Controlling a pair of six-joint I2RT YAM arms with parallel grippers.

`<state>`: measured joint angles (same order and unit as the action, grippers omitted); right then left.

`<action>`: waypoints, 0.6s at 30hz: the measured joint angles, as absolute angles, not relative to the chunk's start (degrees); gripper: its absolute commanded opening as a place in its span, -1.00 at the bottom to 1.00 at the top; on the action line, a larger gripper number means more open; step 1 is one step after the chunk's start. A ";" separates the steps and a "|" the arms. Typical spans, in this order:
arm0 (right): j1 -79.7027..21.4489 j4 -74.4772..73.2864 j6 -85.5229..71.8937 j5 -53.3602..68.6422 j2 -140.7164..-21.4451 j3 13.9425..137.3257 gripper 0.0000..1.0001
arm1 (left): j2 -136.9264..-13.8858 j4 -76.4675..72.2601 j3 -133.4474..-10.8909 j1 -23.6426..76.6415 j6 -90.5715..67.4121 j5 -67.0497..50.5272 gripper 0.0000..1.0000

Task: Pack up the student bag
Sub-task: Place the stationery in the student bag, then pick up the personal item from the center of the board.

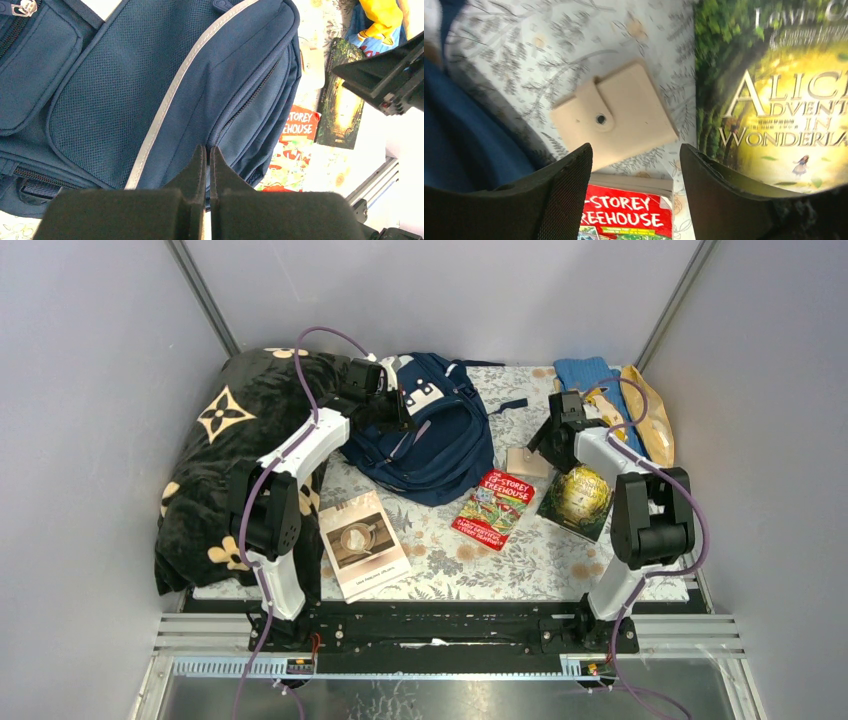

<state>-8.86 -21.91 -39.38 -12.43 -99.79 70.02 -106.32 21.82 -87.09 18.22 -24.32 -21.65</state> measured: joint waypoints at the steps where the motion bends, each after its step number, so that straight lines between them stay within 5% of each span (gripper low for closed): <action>1: -8.38 -21.80 -40.58 -11.84 -100.09 69.06 0.38 | -106.32 21.82 -87.09 18.22 -24.32 -21.63 -1.00; 18: -4.34 -14.81 -50.28 -2.90 -102.98 62.02 0.40 | -105.45 21.87 -86.63 18.22 -23.77 -21.17 -1.00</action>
